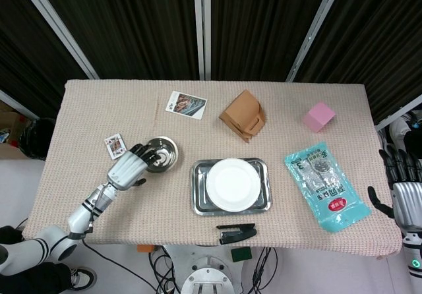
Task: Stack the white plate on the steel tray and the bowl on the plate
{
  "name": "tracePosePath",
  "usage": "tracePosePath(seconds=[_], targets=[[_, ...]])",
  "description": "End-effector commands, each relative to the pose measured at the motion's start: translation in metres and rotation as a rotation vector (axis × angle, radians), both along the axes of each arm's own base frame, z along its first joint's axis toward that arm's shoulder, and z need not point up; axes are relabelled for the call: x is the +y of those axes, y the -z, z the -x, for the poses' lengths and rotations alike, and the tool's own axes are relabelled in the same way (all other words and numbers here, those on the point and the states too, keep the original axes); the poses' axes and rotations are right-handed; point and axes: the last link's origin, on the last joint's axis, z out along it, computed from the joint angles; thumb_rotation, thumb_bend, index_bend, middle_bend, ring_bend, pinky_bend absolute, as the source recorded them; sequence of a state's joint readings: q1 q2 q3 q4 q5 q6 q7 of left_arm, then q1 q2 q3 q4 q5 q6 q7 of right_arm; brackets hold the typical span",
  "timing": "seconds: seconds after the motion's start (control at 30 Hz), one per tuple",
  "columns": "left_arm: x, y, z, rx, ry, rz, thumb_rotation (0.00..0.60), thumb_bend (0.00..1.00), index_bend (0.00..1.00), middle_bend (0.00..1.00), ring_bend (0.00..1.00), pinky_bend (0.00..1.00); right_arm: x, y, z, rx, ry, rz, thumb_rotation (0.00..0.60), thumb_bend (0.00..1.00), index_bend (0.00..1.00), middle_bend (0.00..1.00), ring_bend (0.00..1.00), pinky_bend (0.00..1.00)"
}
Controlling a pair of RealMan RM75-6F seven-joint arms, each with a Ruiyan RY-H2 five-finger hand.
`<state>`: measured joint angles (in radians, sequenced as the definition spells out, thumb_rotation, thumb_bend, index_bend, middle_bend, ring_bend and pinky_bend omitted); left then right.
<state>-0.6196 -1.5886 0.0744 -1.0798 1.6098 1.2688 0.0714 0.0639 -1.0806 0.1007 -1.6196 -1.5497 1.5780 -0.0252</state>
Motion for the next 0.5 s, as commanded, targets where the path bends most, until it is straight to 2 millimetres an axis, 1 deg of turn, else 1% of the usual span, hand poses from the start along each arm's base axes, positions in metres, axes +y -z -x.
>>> tracePosePath(seconds=[0.03, 0.2, 0.4, 0.5], targets=[[0.004, 0.001, 0.005, 0.008, -0.012, -0.017, 0.600, 0.10, 0.37, 0.30, 0.18, 0.28, 0.000, 0.000, -0.003, -0.009, -0.025, 0.013, 0.600, 0.35, 0.00, 0.00, 0.00, 0.00], [0.008, 0.008, 0.000, 0.009, 0.020, -0.009, 0.600, 0.16, 0.43, 0.30, 0.18, 0.28, -0.001, 0.001, -0.003, -0.012, -0.044, 0.025, 0.600, 0.35, 0.00, 0.00, 0.00, 0.00], [0.017, 0.025, -0.006, 0.019, 0.027, 0.024, 0.600, 0.20, 0.43, 0.30, 0.18, 0.28, -0.001, 0.002, 0.001, -0.007, -0.025, 0.014, 0.600, 0.36, 0.00, 0.00, 0.00, 0.00], [0.022, 0.031, -0.006, 0.033, 0.018, 0.038, 0.600, 0.24, 0.45, 0.30, 0.18, 0.28, -0.001, 0.001, 0.002, -0.005, -0.019, 0.016, 0.600, 0.36, 0.00, 0.00, 0.00, 0.00]])
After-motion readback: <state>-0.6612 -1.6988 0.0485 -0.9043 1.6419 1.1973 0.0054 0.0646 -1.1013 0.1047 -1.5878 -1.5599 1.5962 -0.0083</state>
